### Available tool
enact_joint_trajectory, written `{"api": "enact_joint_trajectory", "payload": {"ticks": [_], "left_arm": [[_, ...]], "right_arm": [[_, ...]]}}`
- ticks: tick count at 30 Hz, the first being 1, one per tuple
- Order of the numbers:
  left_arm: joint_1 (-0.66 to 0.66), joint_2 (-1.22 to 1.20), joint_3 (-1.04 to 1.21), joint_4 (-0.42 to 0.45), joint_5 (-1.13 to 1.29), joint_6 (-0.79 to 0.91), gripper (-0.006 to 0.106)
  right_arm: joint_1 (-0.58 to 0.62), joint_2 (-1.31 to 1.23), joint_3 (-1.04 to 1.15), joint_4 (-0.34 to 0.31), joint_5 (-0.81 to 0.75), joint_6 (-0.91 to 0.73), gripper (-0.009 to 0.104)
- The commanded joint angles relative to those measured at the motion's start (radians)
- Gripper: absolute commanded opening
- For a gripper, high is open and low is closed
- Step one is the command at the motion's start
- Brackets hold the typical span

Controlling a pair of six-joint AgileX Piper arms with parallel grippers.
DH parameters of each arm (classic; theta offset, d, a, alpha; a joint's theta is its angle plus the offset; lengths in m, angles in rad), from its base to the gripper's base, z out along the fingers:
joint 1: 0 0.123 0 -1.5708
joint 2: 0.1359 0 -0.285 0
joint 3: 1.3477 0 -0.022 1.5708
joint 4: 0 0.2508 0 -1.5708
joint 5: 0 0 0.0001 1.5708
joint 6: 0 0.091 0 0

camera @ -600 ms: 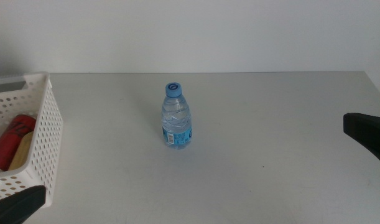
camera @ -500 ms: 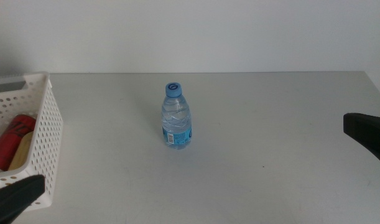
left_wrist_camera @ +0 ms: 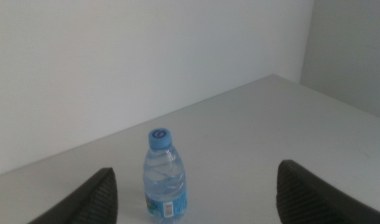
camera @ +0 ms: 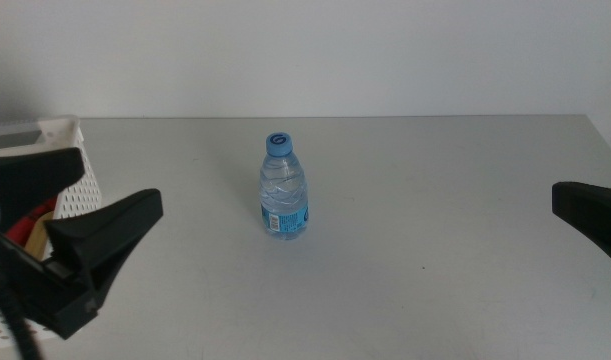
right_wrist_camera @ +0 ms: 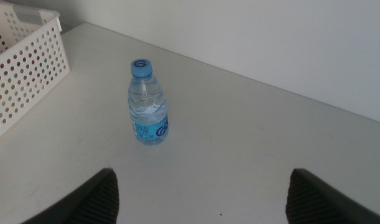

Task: Use arms to grab the bottles and put them into the dustbin to the left of the table.

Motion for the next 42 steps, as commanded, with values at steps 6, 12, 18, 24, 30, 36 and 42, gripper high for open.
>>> {"api": "enact_joint_trajectory", "payload": {"ticks": [6,12,18,24,30,36,42], "left_arm": [[-0.004,0.144,0.048,-0.051,-0.133,0.016,0.084],[-0.004,0.164,0.123,-0.052,-0.223,0.016,0.085],[-0.004,0.179,0.243,-0.053,-0.472,-0.013,0.088],[-0.004,0.278,0.376,-0.043,-0.833,-0.020,0.088],[-0.004,0.387,0.384,-0.035,-0.912,-0.080,0.088],[-0.004,0.493,0.384,0.037,-0.967,-0.136,0.088],[-0.004,0.642,0.382,0.135,-1.180,-0.143,0.089]], "right_arm": [[-0.007,-0.001,-0.028,-0.011,-0.067,-0.012,0.075],[-0.007,-0.001,-0.028,-0.011,-0.067,-0.012,0.075],[-0.007,-0.001,-0.028,-0.011,-0.066,-0.012,0.075],[-0.007,-0.001,-0.028,-0.011,-0.066,-0.012,0.075],[-0.007,-0.001,-0.028,-0.011,-0.066,-0.012,0.075],[-0.007,-0.001,-0.028,-0.011,-0.066,-0.012,0.075],[-0.007,-0.001,-0.028,-0.011,-0.066,-0.012,0.075]]}}
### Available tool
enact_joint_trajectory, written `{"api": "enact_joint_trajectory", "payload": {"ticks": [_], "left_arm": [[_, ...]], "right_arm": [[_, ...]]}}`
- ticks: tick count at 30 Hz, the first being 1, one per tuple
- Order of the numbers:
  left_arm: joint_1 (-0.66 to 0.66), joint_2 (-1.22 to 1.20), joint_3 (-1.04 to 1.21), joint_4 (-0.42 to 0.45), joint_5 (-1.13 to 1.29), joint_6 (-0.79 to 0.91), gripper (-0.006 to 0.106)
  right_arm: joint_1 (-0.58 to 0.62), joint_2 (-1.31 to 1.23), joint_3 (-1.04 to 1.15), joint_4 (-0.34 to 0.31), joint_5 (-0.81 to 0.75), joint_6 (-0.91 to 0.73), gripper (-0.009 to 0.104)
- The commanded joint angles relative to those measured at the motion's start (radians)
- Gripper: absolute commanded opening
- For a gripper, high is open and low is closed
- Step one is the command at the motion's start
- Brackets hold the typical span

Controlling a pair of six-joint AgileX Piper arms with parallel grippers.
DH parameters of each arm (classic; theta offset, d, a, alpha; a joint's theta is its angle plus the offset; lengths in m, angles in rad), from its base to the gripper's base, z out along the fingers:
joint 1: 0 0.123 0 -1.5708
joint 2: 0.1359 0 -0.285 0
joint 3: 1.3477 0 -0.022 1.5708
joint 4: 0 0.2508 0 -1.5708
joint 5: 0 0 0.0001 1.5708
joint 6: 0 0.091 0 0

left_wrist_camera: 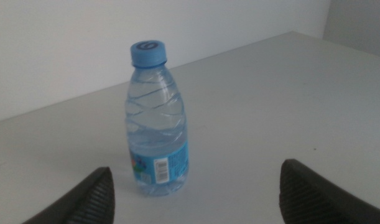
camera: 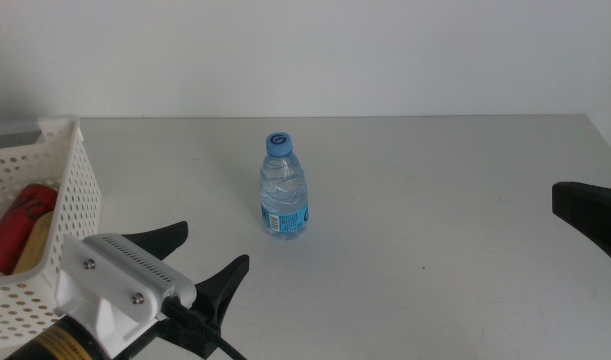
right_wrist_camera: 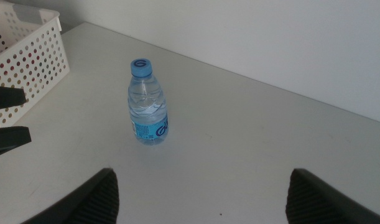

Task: Use arms to grab the bottles and put them into the dustbin to the left of the table.

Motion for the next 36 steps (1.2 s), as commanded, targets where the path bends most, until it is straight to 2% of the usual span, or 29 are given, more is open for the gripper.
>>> {"api": "enact_joint_trajectory", "payload": {"ticks": [1,6,13,24,36], "left_arm": [[-0.004,0.056,-0.026,0.033,-0.215,-0.030,0.089],[-0.004,0.229,-0.055,0.044,-0.361,-0.084,0.089],[-0.002,0.396,-0.186,0.042,-0.368,-0.124,0.089],[0.077,0.506,-0.389,0.119,-0.212,-0.127,0.089],[0.080,0.696,-0.578,0.099,-0.185,-0.122,0.089]], "right_arm": [[-0.007,-0.001,-0.028,-0.011,-0.067,-0.012,0.075],[-0.007,-0.001,-0.028,-0.011,-0.067,-0.012,0.075],[-0.007,-0.001,-0.028,-0.011,-0.067,-0.012,0.075],[-0.007,-0.001,-0.028,-0.011,-0.067,-0.012,0.075],[-0.007,-0.001,-0.028,-0.011,-0.067,-0.012,0.075]]}}
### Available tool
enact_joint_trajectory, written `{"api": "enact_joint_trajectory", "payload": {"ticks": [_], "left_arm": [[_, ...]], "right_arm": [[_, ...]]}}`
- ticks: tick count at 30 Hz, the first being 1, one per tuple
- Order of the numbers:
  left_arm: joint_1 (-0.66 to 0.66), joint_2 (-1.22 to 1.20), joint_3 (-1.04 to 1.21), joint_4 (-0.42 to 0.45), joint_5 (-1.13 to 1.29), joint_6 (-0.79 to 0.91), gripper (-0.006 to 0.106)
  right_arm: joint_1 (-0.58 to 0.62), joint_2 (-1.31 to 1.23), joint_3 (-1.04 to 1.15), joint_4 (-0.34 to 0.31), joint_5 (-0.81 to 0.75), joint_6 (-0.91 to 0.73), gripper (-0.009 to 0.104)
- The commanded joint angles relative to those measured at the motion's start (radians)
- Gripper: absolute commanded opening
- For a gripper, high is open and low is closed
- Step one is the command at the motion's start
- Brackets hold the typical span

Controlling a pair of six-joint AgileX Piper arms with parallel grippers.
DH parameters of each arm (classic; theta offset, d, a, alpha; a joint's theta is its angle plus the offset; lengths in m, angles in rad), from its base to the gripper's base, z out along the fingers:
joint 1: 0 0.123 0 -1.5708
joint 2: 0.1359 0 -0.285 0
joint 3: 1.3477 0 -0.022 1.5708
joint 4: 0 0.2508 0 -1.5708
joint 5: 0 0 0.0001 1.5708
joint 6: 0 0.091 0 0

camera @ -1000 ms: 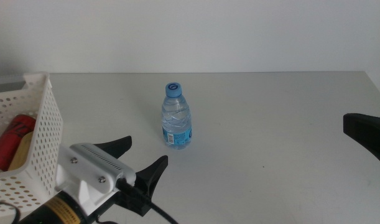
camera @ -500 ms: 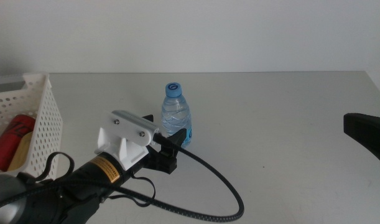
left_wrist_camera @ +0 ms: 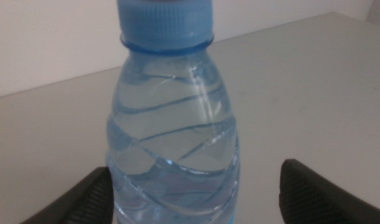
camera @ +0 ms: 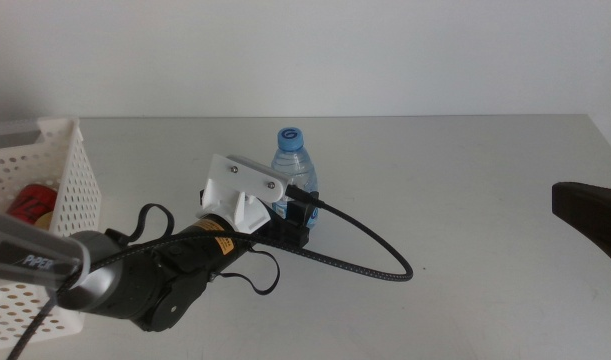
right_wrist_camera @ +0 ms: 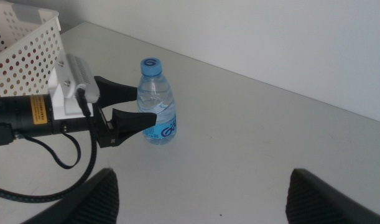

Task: Use arms to grab the bottles and put them into the dustbin to the left of the table.

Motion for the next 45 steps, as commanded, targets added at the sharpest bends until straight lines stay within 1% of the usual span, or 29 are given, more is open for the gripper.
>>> {"api": "enact_joint_trajectory", "payload": {"ticks": [1,4,5,7,12,13,14,18,27,33,34,35,36,37,38,39,40,43,44,45], "left_arm": [[0.001,-0.002,-0.056,-0.007,-0.072,-0.014,0.088],[0.001,0.026,-0.083,-0.011,-0.078,-0.031,0.083],[0.001,0.030,-0.089,-0.011,-0.078,-0.036,0.078],[0.001,0.031,-0.099,-0.010,-0.080,-0.057,0.064],[0.001,0.031,-0.110,-0.003,-0.082,-0.134,0.010],[0.001,0.031,-0.110,-0.003,-0.079,-0.133,0.002],[0.001,0.031,-0.110,-0.003,-0.074,-0.126,-0.002],[0.001,0.031,-0.110,0.001,-0.064,-0.080,-0.002],[0.001,0.023,-0.110,0.046,-0.063,-0.091,-0.002],[0.001,0.007,-0.110,0.041,-0.063,-0.055,-0.002],[0.001,0.005,-0.110,0.049,-0.055,-0.042,-0.001],[0.000,0.000,-0.110,0.074,-0.047,-0.028,0.000],[-0.002,-0.007,-0.110,0.083,-0.037,-0.026,0.003],[-0.002,-0.013,-0.110,0.084,-0.033,-0.026,0.007],[-0.002,-0.019,-0.110,0.086,-0.026,-0.026,0.013],[-0.002,-0.026,-0.110,0.087,-0.019,-0.026,0.022],[0.000,-0.031,-0.110,0.090,-0.015,-0.026,0.034],[0.000,-0.046,-0.110,0.092,-0.011,-0.026,0.076],[0.000,-0.049,-0.110,0.092,-0.011,-0.025,0.092],[0.000,-0.049,-0.110,0.095,-0.015,-0.025,0.094]], "right_arm": [[-0.007,-0.001,-0.028,-0.011,-0.067,-0.012,0.075],[-0.007,-0.001,-0.028,-0.011,-0.067,-0.012,0.075],[-0.007,-0.001,-0.028,-0.011,-0.067,-0.012,0.075],[-0.007,-0.001,-0.028,-0.011,-0.067,-0.012,0.075],[-0.007,-0.001,-0.028,-0.011,-0.067,-0.012,0.075],[-0.007,-0.001,-0.028,-0.011,-0.067,-0.012,0.075],[-0.007,-0.001,-0.028,-0.011,-0.067,-0.012,0.075],[-0.007,-0.001,-0.028,-0.011,-0.067,-0.012,0.075],[-0.007,-0.001,-0.028,-0.011,-0.067,-0.012,0.075],[-0.007,-0.001,-0.028,-0.011,-0.067,-0.012,0.075],[-0.007,-0.001,-0.028,-0.011,-0.067,-0.012,0.075],[-0.007,-0.001,-0.028,-0.011,-0.067,-0.012,0.075],[-0.007,-0.001,-0.028,-0.011,-0.067,-0.012,0.075],[-0.007,-0.001,-0.028,-0.011,-0.067,-0.012,0.075],[-0.007,-0.001,-0.028,-0.011,-0.067,-0.012,0.075],[-0.007,-0.001,-0.028,-0.013,-0.067,-0.012,0.075],[-0.007,-0.001,-0.028,-0.011,-0.067,-0.012,0.075],[-0.007,-0.001,-0.028,-0.011,-0.067,-0.012,0.075],[-0.007,-0.001,-0.028,-0.011,-0.067,-0.012,0.075],[-0.007,-0.001,-0.028,-0.011,-0.067,-0.012,0.075]]}}
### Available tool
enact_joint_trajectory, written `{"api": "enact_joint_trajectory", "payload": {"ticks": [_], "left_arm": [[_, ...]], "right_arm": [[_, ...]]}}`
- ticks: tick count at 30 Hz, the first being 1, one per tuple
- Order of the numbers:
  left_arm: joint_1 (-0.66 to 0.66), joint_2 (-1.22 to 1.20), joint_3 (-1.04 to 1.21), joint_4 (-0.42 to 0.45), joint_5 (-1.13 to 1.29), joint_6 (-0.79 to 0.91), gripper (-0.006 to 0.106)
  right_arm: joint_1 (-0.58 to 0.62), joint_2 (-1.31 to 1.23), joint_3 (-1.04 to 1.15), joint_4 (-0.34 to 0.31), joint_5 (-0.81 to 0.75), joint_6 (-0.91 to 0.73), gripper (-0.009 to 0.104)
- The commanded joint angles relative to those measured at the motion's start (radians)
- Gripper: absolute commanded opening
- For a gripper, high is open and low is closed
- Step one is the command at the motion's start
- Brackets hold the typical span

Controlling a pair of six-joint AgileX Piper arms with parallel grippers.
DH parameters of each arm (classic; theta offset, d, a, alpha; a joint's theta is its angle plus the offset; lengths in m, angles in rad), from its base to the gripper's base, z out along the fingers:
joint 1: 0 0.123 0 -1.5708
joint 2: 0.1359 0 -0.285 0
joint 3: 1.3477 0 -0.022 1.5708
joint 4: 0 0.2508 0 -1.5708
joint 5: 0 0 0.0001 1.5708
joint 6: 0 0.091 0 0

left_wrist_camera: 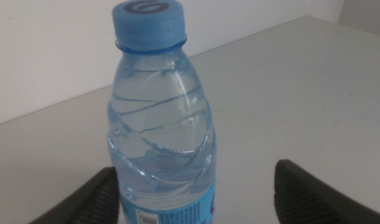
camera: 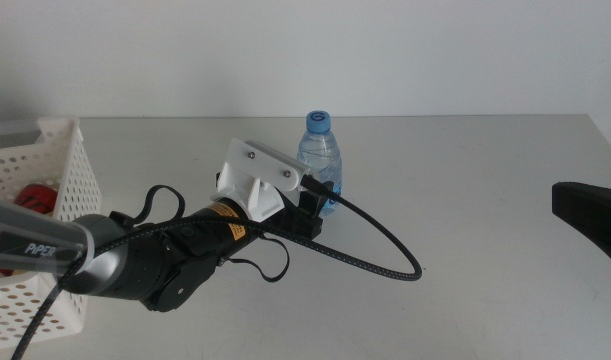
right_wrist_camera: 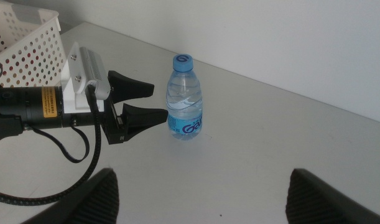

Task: Use arms to grab the bottles and put them into the dustbin to the left of the table.

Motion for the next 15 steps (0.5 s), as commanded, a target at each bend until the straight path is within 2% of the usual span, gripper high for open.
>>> {"api": "enact_joint_trajectory", "payload": {"ticks": [1,7,15], "left_arm": [[0.000,-0.057,-0.023,-0.002,-0.080,-0.004,0.094],[0.006,-0.049,-0.044,-0.013,-0.076,0.008,0.093],[0.012,0.044,-0.213,0.003,0.014,-0.005,0.093]], "right_arm": [[-0.007,-0.001,-0.028,-0.011,-0.067,-0.012,0.075],[-0.007,-0.001,-0.028,-0.011,-0.067,-0.012,0.075],[-0.007,-0.001,-0.028,-0.011,-0.067,-0.012,0.075]]}}
